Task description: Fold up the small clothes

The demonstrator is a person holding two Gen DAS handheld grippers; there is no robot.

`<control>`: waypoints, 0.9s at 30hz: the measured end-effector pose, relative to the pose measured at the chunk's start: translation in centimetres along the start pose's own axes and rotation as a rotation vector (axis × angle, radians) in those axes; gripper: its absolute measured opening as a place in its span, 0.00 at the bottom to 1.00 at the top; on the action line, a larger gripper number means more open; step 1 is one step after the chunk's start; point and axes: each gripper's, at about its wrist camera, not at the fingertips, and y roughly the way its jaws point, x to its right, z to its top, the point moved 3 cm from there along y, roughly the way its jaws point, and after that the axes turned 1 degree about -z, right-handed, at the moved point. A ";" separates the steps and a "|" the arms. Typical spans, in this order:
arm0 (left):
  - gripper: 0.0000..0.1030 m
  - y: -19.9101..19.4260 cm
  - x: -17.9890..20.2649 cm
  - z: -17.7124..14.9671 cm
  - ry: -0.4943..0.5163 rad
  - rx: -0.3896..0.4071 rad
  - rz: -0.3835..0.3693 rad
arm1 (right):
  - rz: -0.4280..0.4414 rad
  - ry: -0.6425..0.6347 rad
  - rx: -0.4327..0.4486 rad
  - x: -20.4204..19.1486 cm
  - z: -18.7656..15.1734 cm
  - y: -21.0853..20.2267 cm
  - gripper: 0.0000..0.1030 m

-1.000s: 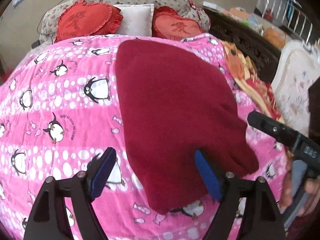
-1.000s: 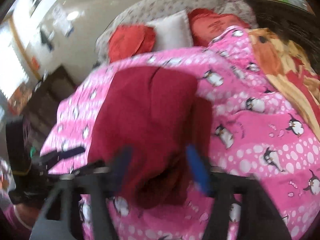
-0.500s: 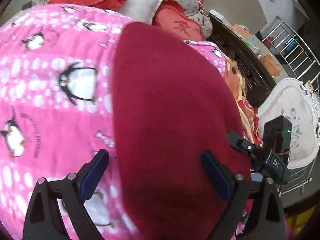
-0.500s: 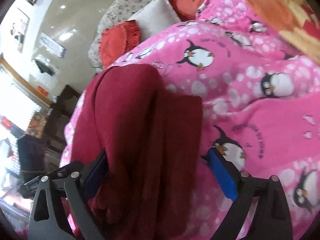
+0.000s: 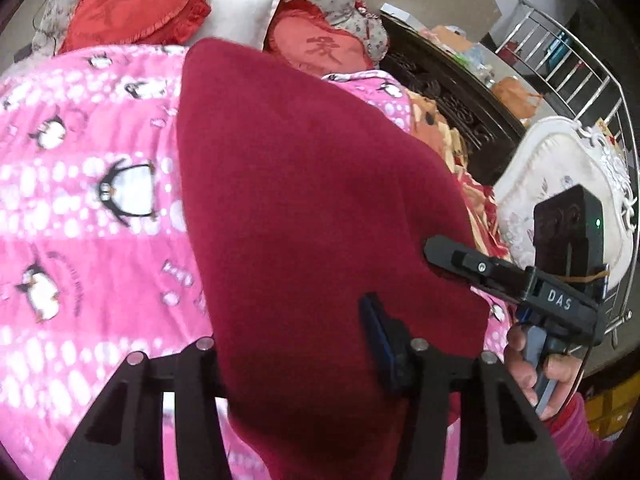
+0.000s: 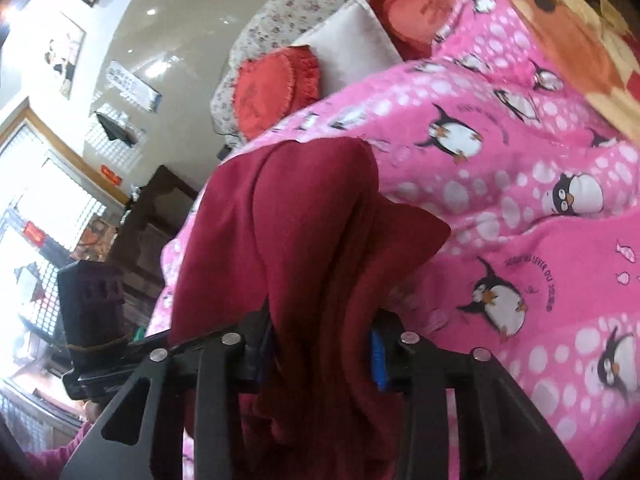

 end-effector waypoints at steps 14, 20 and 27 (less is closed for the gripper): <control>0.68 -4.0 -3.8 -8.9 -0.089 -0.088 0.145 | -0.106 -0.072 -0.150 -5.2 -8.4 0.7 0.18; 0.77 -8.4 -3.8 -9.7 -0.077 0.008 0.243 | -0.150 -0.202 -0.089 -8.6 -9.0 -3.2 0.18; 0.78 -9.8 -2.9 -13.3 -0.025 0.014 0.316 | -0.027 -0.414 -0.128 -15.5 -12.3 -4.3 0.12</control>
